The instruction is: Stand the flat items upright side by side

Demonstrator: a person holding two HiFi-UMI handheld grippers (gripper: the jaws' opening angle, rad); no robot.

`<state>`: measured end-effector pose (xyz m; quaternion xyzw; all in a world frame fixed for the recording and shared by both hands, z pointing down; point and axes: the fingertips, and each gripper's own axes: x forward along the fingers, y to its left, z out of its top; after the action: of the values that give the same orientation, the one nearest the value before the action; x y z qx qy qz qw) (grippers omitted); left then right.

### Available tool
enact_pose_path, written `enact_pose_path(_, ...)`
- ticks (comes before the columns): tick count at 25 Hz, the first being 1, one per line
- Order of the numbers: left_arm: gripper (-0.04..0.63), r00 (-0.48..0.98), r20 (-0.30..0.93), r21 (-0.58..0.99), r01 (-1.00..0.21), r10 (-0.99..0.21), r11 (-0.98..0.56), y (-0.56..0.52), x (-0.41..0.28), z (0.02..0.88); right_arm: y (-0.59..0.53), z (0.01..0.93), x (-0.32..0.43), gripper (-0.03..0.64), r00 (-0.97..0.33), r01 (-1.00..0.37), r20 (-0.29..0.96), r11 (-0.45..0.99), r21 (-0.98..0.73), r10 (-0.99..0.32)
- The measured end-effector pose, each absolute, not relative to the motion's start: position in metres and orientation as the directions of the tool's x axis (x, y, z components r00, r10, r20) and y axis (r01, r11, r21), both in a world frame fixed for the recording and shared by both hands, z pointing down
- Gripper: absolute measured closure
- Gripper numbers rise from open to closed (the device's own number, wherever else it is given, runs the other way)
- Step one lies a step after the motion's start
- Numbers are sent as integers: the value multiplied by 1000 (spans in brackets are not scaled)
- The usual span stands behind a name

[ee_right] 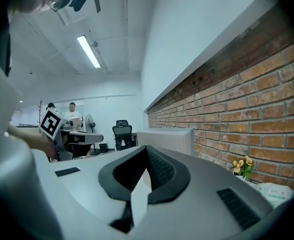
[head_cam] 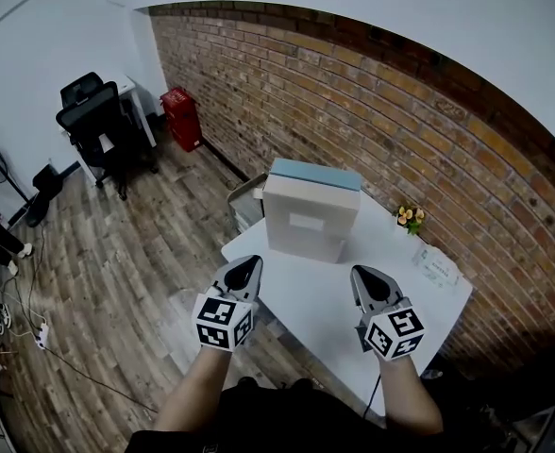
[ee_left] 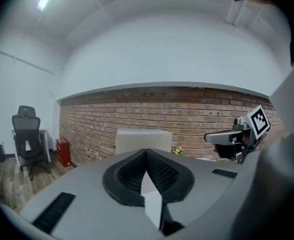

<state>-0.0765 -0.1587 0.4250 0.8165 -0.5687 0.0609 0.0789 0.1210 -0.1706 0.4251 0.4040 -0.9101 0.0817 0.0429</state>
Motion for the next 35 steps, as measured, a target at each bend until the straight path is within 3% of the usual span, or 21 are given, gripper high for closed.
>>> enact_pose_path(11, 578, 420, 171, 11, -905, -891, -425, -159, -110, 402, -176, 387, 87, 601, -615, -786, 73, 605, -126, -785)
enact_pose_path(19, 578, 335, 138, -34, -939, -932, -343, -164, -153, 397, -175, 390, 67, 601, -624, -781, 95, 614, -110, -776)
enact_pose_path(23, 578, 320, 135, 35, -947, -938, -318, -172, -165, 404, -182, 393, 72, 601, -623, -782, 99, 611, -124, -776)
enact_pose_path(35, 578, 314, 175, 57, -950, -933, -308, -167, -158, 412, -181, 395, 82, 601, -633, -772, 82, 621, -138, -769)
